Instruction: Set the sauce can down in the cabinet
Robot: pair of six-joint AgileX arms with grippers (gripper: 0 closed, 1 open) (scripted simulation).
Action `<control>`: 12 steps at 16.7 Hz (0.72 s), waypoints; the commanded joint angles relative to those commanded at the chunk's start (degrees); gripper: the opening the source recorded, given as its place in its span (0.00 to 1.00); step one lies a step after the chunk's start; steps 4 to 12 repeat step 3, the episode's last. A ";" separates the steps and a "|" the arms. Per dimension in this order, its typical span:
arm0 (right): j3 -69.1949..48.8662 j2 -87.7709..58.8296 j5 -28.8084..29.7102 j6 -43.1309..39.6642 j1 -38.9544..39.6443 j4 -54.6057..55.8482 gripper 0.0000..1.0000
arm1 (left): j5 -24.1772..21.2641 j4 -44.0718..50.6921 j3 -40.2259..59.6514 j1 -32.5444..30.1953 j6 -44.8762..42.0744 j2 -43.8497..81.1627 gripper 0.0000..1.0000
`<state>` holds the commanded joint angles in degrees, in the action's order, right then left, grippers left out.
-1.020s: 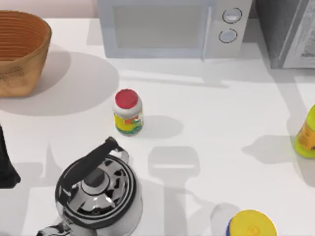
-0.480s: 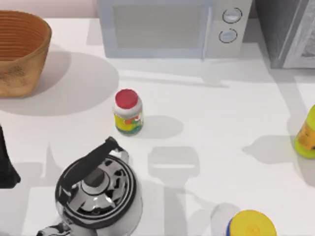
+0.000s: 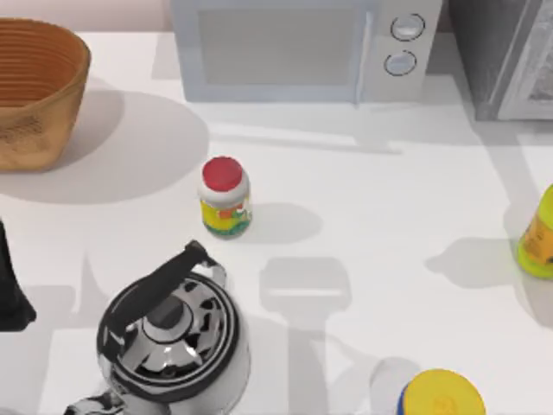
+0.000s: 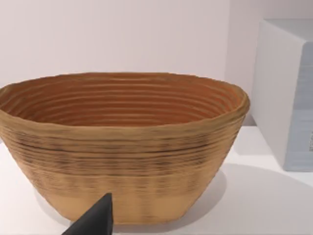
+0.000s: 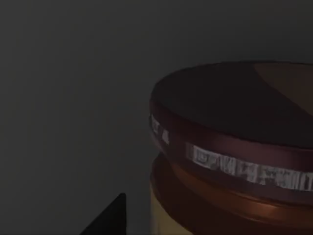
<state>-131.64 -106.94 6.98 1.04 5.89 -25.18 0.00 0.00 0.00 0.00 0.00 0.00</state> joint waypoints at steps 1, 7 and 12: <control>0.00 0.00 0.00 0.00 0.00 0.00 1.00 | 0.00 0.00 0.00 0.00 0.00 0.00 1.00; 0.00 0.00 0.00 0.00 0.00 0.00 1.00 | 0.00 0.00 0.00 0.00 0.00 0.00 1.00; 0.00 0.00 0.00 0.00 0.00 0.00 1.00 | 0.00 0.00 0.00 0.00 0.00 0.00 1.00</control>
